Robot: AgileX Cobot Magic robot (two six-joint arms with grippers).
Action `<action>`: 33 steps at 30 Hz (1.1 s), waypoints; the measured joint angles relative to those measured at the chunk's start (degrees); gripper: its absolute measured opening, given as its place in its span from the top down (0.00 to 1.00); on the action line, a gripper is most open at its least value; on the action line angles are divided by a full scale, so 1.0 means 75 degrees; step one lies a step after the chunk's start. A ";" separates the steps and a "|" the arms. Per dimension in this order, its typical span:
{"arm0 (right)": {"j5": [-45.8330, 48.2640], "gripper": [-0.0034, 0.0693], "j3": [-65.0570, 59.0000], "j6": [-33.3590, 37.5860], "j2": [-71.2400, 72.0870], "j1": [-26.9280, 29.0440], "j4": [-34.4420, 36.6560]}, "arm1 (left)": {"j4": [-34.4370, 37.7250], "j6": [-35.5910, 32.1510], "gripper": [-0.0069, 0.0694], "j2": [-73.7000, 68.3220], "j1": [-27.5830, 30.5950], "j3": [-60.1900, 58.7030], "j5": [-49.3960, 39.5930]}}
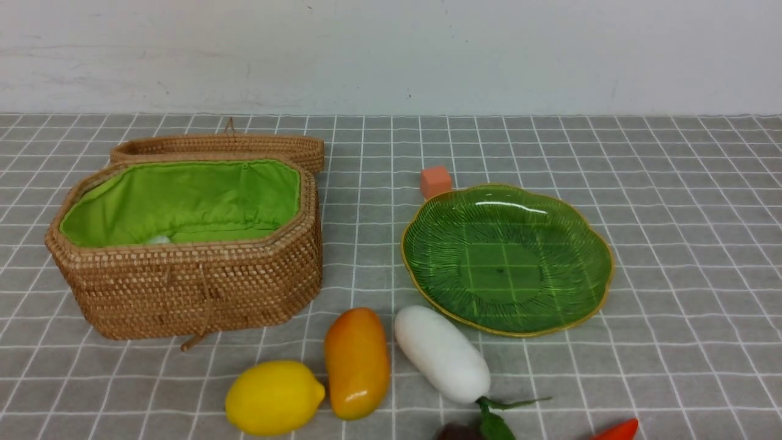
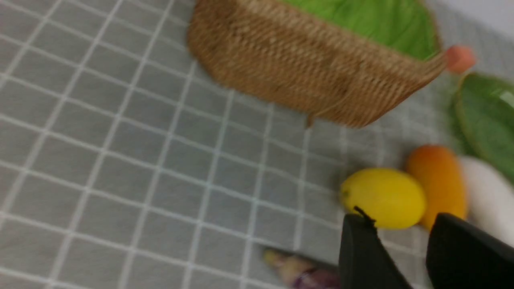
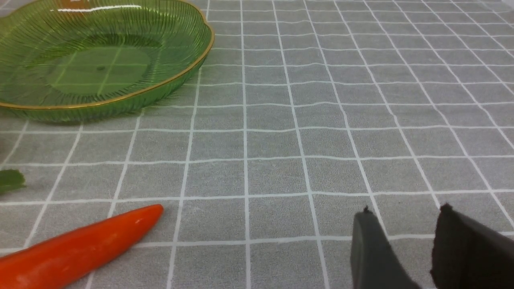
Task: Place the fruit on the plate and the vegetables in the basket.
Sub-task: Use the left arm to grab an eggplant and put it into the left basket
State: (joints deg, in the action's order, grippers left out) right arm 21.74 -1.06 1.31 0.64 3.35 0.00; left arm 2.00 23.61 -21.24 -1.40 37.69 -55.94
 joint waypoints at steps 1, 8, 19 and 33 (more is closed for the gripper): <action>0.0000 0.62 0.0000 0.0000 0.0000 0.0000 0.0000 | -0.0125 -0.0281 0.60 -0.0164 0.0000 0.0097 -0.0254; 0.0000 0.62 0.0000 0.0000 0.0000 0.0000 0.0000 | 0.0757 -0.2343 0.60 -0.0797 -0.0294 0.0178 -0.1247; 0.0000 0.62 0.0000 0.0000 0.0000 0.0000 0.0000 | 0.1457 -0.4851 0.27 -0.1720 -0.0846 0.0178 -0.1348; 0.0000 0.62 0.0000 0.0000 0.0000 0.0000 0.0000 | 0.1143 -0.6940 0.14 -0.5214 -0.3707 0.0193 -0.0512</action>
State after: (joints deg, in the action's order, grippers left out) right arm 21.74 -1.06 1.31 0.64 3.35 0.00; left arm 10.57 -28.44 -60.35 -29.21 39.13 -59.78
